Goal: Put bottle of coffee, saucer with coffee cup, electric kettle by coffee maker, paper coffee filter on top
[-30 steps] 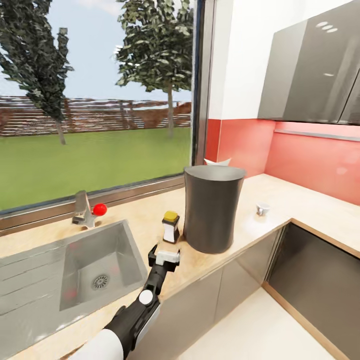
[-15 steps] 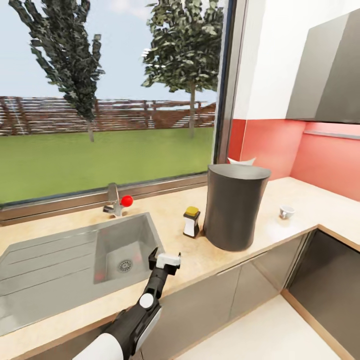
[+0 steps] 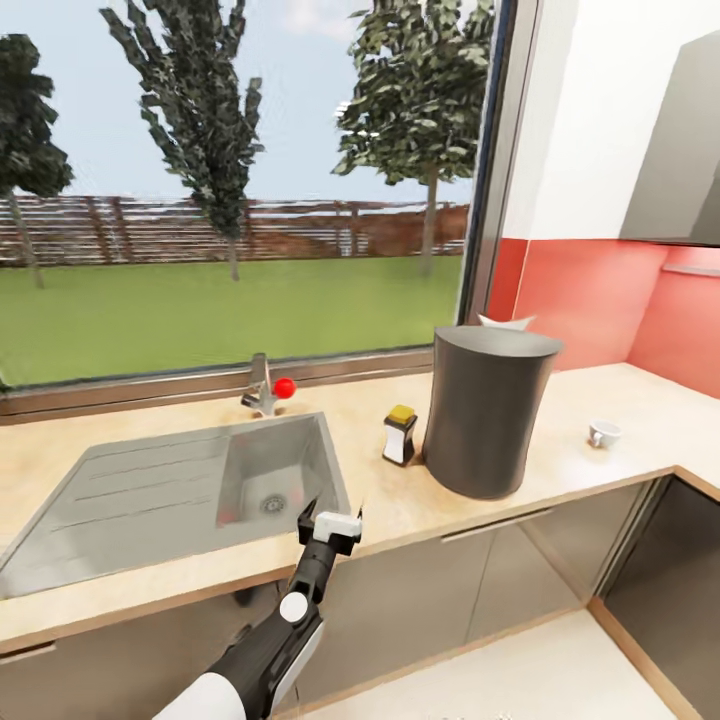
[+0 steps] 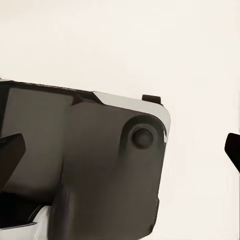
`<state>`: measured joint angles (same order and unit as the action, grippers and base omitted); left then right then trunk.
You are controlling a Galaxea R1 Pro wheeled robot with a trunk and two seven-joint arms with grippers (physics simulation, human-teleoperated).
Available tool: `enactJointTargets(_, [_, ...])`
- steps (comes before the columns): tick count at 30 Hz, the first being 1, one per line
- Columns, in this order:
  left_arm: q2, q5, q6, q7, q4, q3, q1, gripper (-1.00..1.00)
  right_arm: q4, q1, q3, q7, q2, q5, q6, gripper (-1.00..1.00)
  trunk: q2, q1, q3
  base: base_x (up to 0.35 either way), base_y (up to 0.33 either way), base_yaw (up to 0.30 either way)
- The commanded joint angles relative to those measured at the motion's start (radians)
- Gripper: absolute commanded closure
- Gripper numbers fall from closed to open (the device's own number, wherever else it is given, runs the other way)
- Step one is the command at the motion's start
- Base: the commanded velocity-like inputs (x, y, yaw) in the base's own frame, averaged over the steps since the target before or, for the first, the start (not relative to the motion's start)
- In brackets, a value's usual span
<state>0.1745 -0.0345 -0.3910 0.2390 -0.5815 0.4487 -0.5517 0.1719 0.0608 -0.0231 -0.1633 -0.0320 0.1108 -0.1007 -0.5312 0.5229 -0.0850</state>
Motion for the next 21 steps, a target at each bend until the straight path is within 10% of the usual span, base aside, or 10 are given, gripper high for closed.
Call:
enactJointTargets(1, [0.0, -0.004, -0.005, 0.006, 0.002, 0.005, -0.001, -1.0, 0.0, 0.001, -0.003, -0.002, 0.0, 0.01, -0.004, -1.0, -0.002, 0.0, -0.002, -0.267, -0.179, 0.278])
enactJointTargets(7, [-0.002, 0.003, -0.008, -0.008, -0.026, 0.011, 0.072, -1.0, 0.0, 0.001, -0.003, -0.002, 0.0, 0.01, -0.004, -1.0, -0.002, 0.0, -0.002, -0.293, -0.14, 0.278])
enactJointTargets(10, [-0.015, 0.008, -0.007, -0.024, -0.122, 0.089, 0.248, -1.0, -0.001, 0.001, -0.003, -0.002, -0.001, 0.01, -0.004, -1.0, -0.002, 0.0, -0.002, -0.155, -0.064, 0.278])
enactJointTargets(14, [-0.053, 0.003, -0.008, -0.021, -0.134, 0.097, 0.387, -1.0, -0.001, 0.001, -0.003, -0.002, -0.001, 0.01, -0.004, -1.0, -0.002, 0.0, -0.002, -0.019, -0.008, 0.278])
enactJointTargets(21, [-0.076, -0.01, 0.003, -0.016, 0.09, 0.089, 0.438, -1.0, 0.0, 0.001, -0.003, -0.002, 0.0, 0.01, -0.006, -1.0, -0.002, 0.0, -0.002, -0.002, -0.001, 0.102])
